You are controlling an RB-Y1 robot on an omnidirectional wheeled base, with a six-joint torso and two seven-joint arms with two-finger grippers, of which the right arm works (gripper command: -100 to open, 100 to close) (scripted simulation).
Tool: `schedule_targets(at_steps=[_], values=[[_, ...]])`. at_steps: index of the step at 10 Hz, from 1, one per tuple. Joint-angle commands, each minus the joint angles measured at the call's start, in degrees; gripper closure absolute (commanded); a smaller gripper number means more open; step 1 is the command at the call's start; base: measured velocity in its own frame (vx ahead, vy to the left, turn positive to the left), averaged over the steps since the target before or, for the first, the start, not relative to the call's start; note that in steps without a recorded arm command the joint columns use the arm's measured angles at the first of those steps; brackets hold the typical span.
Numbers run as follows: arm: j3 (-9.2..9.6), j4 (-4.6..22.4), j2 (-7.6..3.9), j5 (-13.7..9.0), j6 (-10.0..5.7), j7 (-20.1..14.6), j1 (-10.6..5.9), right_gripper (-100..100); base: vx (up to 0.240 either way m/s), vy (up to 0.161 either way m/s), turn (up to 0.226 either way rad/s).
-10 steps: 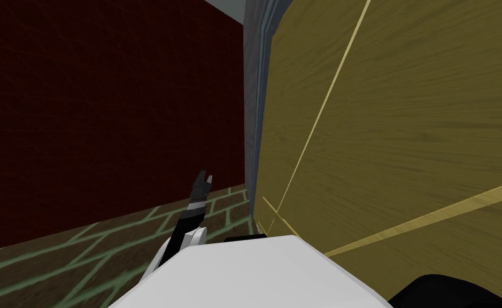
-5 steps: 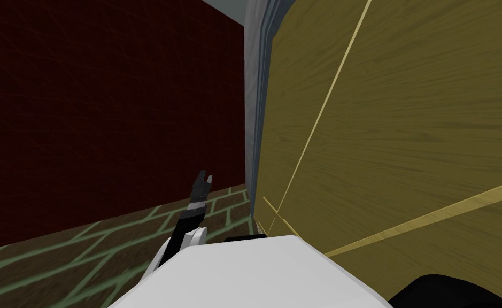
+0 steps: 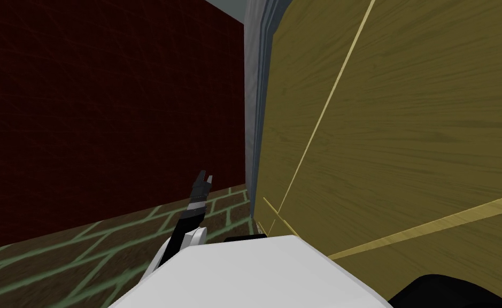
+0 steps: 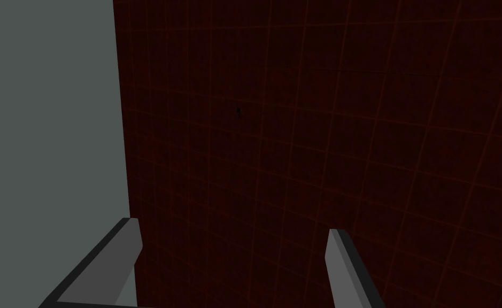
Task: Push the door open
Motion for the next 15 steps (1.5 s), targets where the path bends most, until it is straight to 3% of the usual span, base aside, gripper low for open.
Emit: schedule_targets(at_steps=[1, 4, 5, 7, 15], values=[[0.00, 0.0, 0.00, 0.0, 0.00, 0.0, 0.00, -100, 0.000, 0.000, 0.000], [0.00, 0.0, 0.00, 0.0, 0.00, 0.0, 0.00, -100, 0.002, -0.002, -0.007], [0.15, 0.2, -0.48, -1.6, -0.51, -0.4, -0.22, -100, 0.030, -0.018, -0.044], [0.20, 0.2, -0.65, -2.1, -0.69, -0.5, -0.29, -100, 0.037, -0.034, -0.096], [0.20, 0.2, -0.65, -2.1, -0.69, -0.5, -0.29, -100, 0.008, -0.001, 0.006]])
